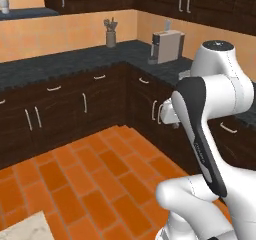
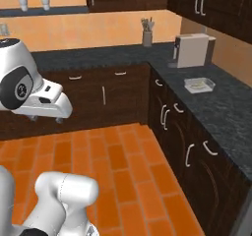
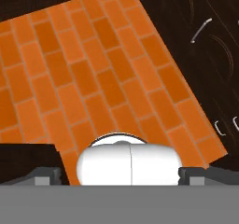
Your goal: Take the meat container that has the steak and place it on the second highest rack of the freezer. Then take the vegetable container that has the sweet potato and garlic and place it on the highest rack of the freezer.
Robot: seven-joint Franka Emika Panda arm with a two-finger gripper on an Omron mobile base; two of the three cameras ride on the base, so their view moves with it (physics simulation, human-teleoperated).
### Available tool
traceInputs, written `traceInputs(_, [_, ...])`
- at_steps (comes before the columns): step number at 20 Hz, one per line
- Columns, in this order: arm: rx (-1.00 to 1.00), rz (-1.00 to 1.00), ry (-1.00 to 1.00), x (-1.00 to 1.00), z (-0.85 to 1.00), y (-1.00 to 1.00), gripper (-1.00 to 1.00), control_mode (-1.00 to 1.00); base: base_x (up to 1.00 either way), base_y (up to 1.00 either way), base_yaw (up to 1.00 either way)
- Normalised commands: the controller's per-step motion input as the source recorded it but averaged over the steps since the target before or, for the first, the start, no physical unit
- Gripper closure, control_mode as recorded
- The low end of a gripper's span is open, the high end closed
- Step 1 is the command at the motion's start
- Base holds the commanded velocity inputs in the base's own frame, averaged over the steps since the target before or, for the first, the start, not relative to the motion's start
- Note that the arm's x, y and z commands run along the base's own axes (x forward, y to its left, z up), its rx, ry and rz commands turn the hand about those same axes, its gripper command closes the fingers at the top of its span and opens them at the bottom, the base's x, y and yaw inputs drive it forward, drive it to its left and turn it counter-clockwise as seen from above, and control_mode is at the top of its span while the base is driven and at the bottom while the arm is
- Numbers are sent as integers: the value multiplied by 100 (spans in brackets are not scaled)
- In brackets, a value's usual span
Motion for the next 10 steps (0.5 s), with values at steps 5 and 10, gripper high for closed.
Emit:
traceInputs(5, [0,0,0,0,0,0,-100,100,100,34,-32])
traceInputs(10, [0,0,0,0,0,0,-100,100,100,23,-39])
